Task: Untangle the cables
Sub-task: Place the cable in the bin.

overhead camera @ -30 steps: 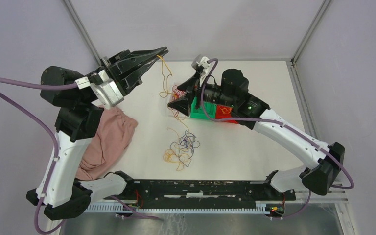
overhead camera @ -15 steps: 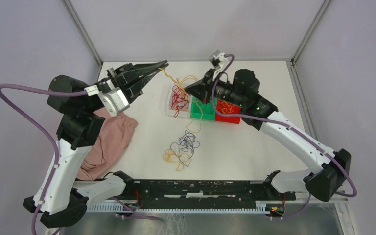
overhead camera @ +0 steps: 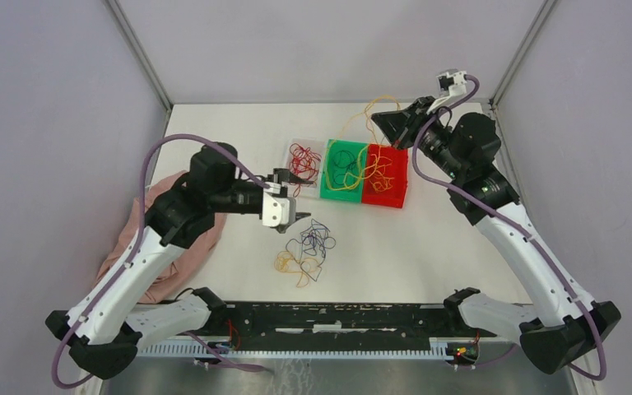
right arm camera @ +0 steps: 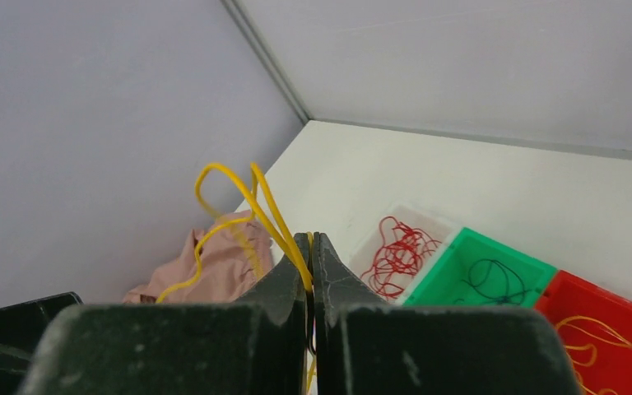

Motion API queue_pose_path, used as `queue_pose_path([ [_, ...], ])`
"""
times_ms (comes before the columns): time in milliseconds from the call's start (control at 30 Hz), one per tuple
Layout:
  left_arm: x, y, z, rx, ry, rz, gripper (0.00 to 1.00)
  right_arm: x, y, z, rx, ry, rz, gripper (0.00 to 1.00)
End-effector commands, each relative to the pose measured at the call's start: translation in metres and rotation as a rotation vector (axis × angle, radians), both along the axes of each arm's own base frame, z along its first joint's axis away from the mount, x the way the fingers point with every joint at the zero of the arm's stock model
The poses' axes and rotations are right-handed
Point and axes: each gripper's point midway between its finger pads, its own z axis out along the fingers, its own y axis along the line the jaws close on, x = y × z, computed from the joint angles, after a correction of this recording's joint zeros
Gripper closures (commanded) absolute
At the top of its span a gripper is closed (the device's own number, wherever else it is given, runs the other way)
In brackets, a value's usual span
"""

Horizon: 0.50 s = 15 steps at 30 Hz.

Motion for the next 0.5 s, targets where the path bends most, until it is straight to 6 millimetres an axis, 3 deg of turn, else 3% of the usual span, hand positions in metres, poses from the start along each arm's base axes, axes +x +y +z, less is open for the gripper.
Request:
queue_pose_path([
  [0,-0.003,0.012,-0.034,0.176,-0.018,-0.010,0.18,0.004,-0.030,-0.005,-0.040,-0.003,-0.123,0.99],
  [100,-0.001,0.015,-0.041,0.221,0.012,0.004,0.01,0.005,-0.044,-0.017,-0.105,-0.017,-0.171,0.99],
  [267,-0.001,0.017,-0.037,0.209,0.046,0.035,0.01,0.015,-0.073,-0.048,-0.277,-0.019,-0.308,1.00],
  [467,0.021,0.022,-0.026,0.179,0.068,0.188,0.01,0.038,-0.108,-0.096,-0.493,0.035,-0.485,0.99],
])
